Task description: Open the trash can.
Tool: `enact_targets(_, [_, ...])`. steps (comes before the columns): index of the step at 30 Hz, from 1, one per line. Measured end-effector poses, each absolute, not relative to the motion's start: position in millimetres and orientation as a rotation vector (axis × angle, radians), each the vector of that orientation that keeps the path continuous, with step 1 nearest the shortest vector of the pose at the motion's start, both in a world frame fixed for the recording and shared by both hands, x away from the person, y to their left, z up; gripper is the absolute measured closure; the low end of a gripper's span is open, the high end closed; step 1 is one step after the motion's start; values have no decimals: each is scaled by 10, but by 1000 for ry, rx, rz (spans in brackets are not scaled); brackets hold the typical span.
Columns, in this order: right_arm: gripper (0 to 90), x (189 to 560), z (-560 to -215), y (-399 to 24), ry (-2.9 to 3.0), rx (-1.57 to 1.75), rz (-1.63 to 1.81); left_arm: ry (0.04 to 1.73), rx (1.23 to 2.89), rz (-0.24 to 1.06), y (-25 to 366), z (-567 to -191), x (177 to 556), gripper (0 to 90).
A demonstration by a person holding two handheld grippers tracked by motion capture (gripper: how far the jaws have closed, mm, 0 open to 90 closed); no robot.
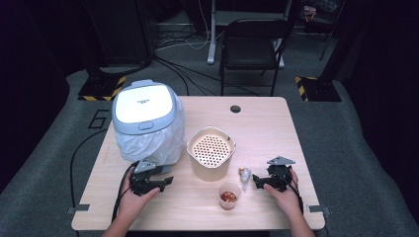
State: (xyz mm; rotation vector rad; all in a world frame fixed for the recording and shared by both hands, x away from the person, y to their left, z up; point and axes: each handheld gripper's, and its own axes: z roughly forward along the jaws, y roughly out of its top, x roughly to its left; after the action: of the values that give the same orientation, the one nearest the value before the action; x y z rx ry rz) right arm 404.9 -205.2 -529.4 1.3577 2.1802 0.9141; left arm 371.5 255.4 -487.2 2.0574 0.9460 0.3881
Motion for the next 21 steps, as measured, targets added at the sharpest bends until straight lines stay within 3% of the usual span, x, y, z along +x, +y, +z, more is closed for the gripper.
enact_targets(10, [0, 4050, -5295, -2053, 2180, 1356, 914, 844, 2173, 481, 2534, -4944, 3817, 376])
enact_targets(11, [0, 4050, -5295, -2054, 2181, 1354, 914, 1018, 2073, 402, 2452, -4995, 3729, 376])
enact_targets(15, [0, 4050, -5295, -2053, 2180, 1356, 914, 969, 2048, 473, 2489, -5052, 3713, 374])
enact_targets(21, [0, 4048, -5294, -2052, 2182, 1358, 913, 998, 2035, 462, 2453, -5084, 3693, 373])
